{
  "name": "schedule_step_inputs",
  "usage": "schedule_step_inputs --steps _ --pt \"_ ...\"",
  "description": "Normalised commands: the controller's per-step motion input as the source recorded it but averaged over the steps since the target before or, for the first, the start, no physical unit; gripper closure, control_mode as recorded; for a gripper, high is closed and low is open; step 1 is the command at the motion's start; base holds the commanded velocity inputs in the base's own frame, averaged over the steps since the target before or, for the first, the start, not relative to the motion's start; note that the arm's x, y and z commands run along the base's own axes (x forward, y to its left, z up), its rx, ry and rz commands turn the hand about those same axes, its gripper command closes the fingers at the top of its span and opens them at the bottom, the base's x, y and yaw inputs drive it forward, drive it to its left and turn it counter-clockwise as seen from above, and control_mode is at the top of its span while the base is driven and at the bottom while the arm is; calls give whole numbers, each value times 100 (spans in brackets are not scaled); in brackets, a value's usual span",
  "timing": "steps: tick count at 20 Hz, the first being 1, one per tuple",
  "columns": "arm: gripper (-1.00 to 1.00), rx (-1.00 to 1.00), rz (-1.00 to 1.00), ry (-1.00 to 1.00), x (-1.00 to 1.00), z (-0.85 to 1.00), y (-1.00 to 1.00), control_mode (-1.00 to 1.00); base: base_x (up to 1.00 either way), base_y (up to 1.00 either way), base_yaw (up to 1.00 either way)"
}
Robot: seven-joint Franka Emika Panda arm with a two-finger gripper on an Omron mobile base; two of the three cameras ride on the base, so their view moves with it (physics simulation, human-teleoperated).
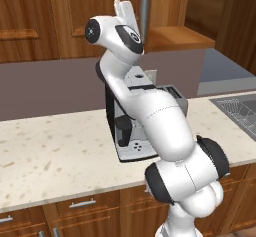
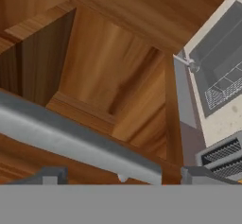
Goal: Close all open cabinet doors.
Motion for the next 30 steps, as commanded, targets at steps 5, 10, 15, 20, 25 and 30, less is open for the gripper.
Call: schedule_step_inputs --steps 5,10,15,20,25,30 --pt "-100 7 0 0 50 -10 -11 -100 0 0 0" --pt "-100 11 0 0 36 -9 -1 -100 0 0 0" --pt "-100 9 2 0 20 -18 0 -100 0 0 0" --pt "-100 10 11 -4 -2 -2 14 -100 0 0 0" --pt "-100 10 16 -6 -17 0 19 -100 0 0 0" --pt "-100 7 20 -2 -42 -2 6 -100 0 0 0"
